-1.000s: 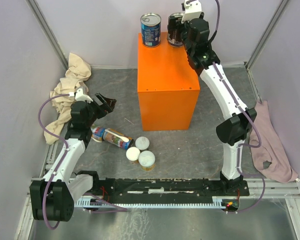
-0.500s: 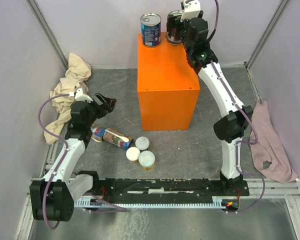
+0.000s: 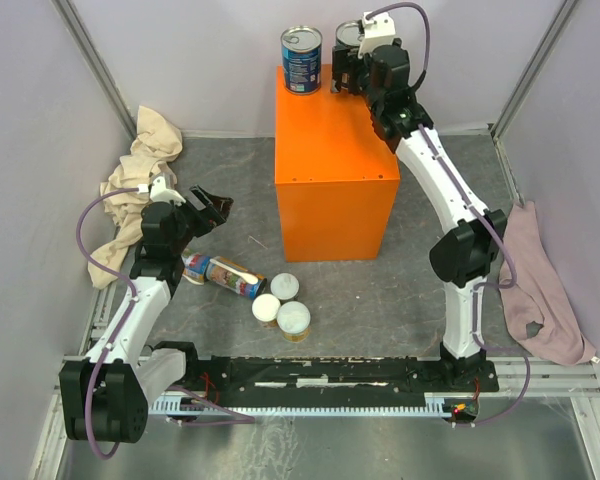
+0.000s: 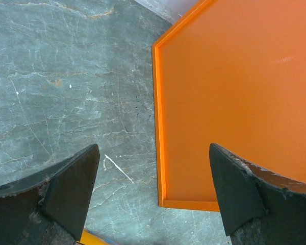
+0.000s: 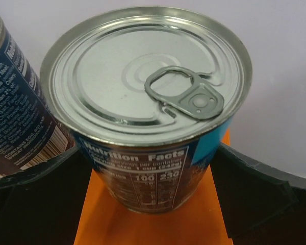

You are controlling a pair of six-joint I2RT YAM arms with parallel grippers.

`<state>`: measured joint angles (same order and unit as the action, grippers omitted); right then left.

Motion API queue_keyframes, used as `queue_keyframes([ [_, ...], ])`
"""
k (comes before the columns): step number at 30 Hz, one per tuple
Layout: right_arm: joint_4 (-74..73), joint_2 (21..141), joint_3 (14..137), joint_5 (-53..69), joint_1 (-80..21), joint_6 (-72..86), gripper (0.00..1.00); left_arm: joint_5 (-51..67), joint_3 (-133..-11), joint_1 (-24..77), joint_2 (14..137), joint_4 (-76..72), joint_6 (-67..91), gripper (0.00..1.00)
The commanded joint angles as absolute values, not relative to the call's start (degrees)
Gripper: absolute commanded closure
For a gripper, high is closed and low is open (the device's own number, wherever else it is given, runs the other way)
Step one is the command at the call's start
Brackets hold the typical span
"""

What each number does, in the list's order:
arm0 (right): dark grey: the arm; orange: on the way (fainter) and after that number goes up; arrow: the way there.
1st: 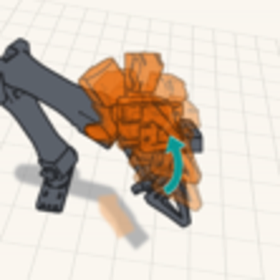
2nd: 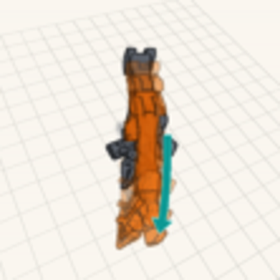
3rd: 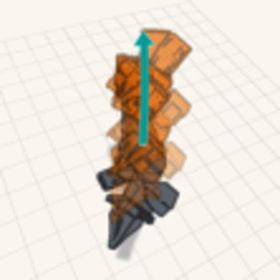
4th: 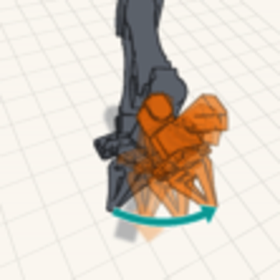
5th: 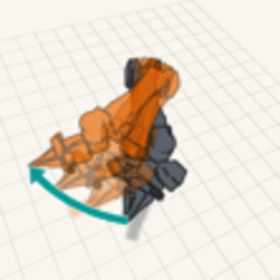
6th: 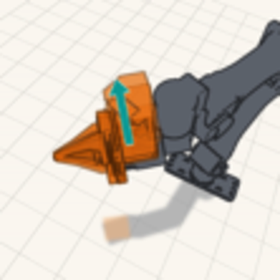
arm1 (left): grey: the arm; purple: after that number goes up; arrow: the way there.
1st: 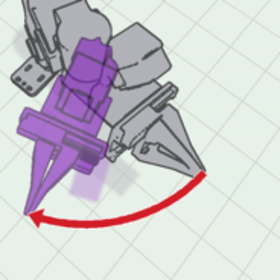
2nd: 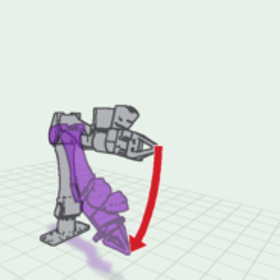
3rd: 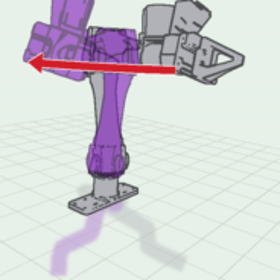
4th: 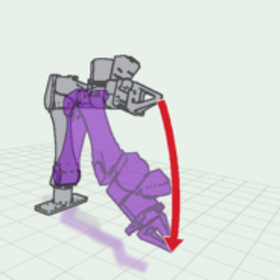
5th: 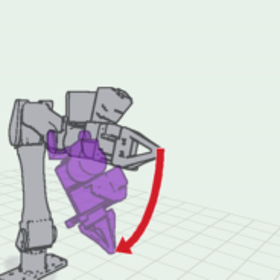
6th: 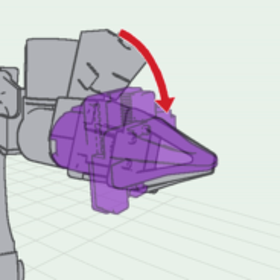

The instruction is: Place and organize the canned foods onto the counter

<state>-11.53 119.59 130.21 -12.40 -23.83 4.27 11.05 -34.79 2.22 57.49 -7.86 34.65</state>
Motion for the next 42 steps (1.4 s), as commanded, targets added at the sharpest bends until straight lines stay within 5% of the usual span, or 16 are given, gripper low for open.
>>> queue_keyframes([
  [1,-9.7,113.3,128.4,-11.6,-23.7,5.3,0.01,11.2,-35.7,1.8,57.2,-10.3,34.9,0.06],
  [14,-7.6,104.1,119.1,-11.9,-25.0,5.8,0.01,10.5,-35.3,1.9,56.8,-10.4,34.5,0.06],
  [26,-7.6,80.4,96.5,-14.0,-32.9,8.4,0.01,9.9,-34.7,1.9,57.8,-10.6,35.5,0.06],
  [34,-16.9,70.6,86.6,-16.0,-48.7,7.9,0.04,6.1,-34.5,1.5,56.4,-9.1,36.1,0.06],
  [42,-22.4,73.7,82.4,-24.5,-70.8,6.8,0.05,3.4,-34.7,-1.0,56.1,-5.8,38.2,0.06],
])
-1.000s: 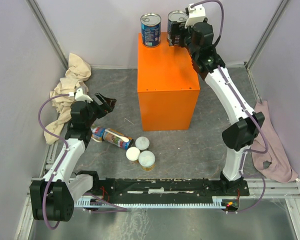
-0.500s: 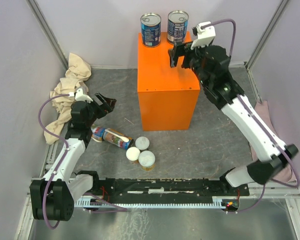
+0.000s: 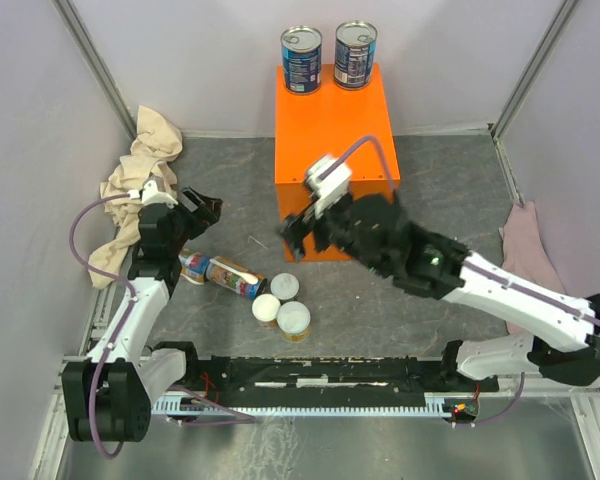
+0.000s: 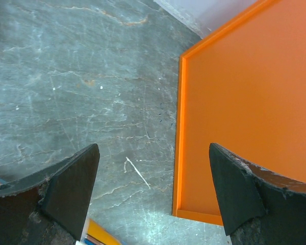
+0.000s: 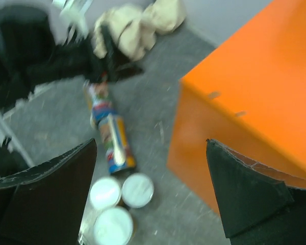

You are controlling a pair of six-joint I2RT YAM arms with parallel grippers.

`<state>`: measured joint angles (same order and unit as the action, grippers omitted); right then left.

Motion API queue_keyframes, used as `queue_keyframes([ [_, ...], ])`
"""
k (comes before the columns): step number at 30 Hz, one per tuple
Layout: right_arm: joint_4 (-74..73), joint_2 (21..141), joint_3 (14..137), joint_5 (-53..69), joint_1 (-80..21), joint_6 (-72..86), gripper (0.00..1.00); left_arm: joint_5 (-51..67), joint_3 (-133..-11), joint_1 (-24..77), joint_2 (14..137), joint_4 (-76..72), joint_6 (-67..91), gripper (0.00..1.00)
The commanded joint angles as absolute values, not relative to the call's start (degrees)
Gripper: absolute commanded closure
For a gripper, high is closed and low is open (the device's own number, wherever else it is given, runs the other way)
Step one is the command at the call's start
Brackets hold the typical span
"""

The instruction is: Place and organize the canned foods onto the counter

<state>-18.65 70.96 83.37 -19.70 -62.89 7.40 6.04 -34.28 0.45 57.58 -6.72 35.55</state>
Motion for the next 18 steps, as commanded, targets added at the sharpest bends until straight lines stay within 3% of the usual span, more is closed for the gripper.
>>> queue_keyframes([
  [1,-22.8,75.3,82.5,-25.3,-72.8,6.8,0.05,2.6,-34.8,-1.3,55.8,-5.3,38.3,0.06],
  [8,-23.0,87.1,85.0,-23.7,-77.3,9.1,0.02,-1.2,-34.6,-5.1,53.0,-3.4,38.9,0.05],
  [18,-28.3,105.8,99.2,-12.9,-72.1,10.9,0.01,-3.0,-34.4,-8.8,51.3,-2.5,39.3,0.04],
])
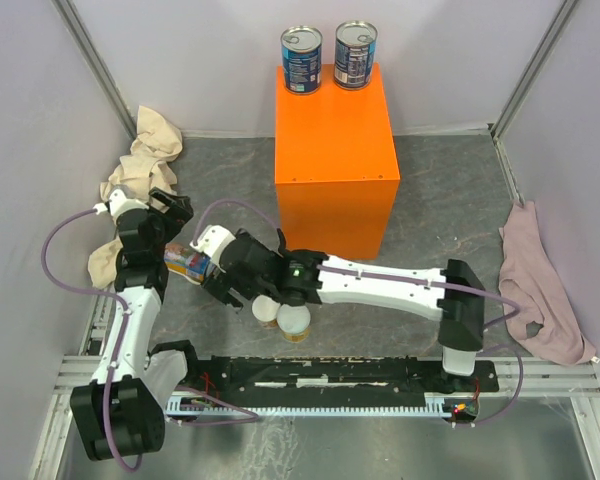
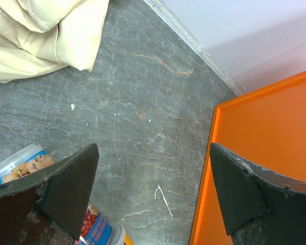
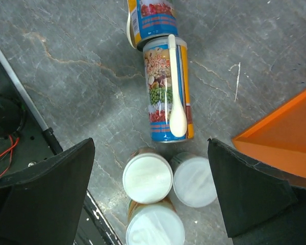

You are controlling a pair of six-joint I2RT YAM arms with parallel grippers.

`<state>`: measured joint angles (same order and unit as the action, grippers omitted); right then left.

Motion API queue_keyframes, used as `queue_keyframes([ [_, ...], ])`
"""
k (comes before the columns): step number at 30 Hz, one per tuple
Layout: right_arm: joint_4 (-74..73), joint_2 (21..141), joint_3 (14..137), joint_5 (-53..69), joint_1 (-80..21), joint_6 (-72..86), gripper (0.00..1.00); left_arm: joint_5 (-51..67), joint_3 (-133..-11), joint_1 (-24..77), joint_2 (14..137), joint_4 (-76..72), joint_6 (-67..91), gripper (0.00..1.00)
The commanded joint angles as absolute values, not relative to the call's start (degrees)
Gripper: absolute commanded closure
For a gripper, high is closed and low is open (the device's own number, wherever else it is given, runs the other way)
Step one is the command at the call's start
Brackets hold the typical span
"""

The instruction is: Place and organize the canned foods onto the counter

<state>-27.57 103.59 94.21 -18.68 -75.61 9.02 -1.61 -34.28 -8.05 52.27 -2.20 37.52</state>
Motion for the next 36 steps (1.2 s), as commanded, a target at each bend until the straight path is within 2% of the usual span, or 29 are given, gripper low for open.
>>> queue_keyframes([
  [1,-28.9,107.0,100.2,-11.7,-71.3,11.0,0.01,-2.9,-34.3,-8.9,51.3,-2.6,39.4,0.04],
  [6,-32.0,111.1,103.2,-8.8,-69.2,9.1,0.01,-2.1,-33.8,-9.6,51.6,-3.2,40.3,0.04],
  [17,-26.9,114.9,97.9,-1.3,-65.6,8.5,0.01,-0.8,-33.3,-9.8,51.9,-4.1,40.9,0.04],
  [36,-23.8,121.2,94.9,1.4,-64.4,8.3,0.01,0.9,-32.7,-10.7,52.2,-5.6,41.9,0.04],
])
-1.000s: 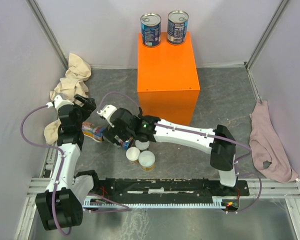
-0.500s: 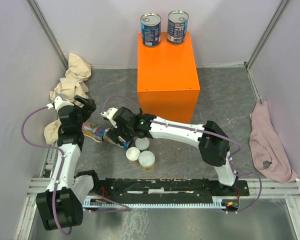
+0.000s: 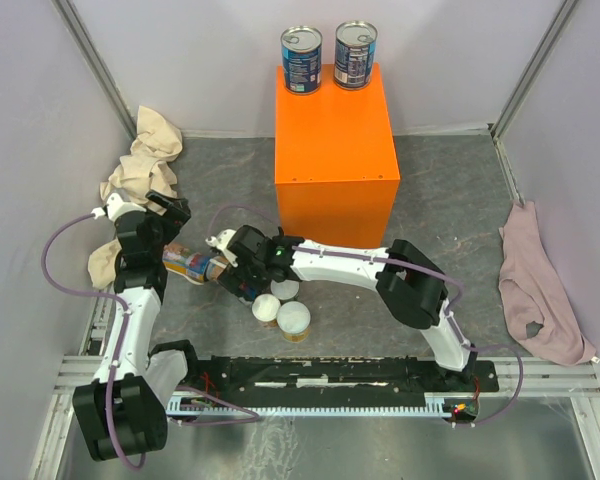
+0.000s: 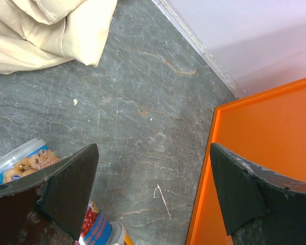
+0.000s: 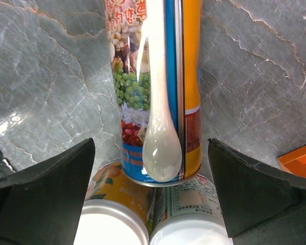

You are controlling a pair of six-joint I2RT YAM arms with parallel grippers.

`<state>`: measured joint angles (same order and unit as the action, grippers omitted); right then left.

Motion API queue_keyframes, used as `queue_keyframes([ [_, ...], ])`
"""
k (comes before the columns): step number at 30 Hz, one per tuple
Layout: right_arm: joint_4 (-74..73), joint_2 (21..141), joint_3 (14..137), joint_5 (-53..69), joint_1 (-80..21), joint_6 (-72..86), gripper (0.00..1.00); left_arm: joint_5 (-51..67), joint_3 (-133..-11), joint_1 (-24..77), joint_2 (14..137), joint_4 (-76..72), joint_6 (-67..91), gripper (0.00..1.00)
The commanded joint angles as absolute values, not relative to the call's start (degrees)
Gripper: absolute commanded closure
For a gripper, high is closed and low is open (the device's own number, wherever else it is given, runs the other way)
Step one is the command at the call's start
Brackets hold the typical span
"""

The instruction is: Place and organize the canned foods onto the counter

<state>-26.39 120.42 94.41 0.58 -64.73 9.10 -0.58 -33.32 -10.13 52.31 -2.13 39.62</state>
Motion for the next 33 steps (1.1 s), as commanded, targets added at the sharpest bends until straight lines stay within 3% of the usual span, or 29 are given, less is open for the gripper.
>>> queue_keyframes([
  [1,-24.4,121.6,95.9,1.3,-64.4,7.8,0.01,1.1,-32.7,-10.7,52.2,-5.7,42.0,0.04],
  [19,-32.4,134.8,117.8,1.7,-63.8,3.9,0.01,2.0,-32.3,-11.8,52.6,-6.5,42.6,0.05],
  [33,-33.5,140.7,126.0,2.7,-63.2,4.8,0.01,2.1,-32.0,-12.8,52.9,-6.7,43.2,0.05],
])
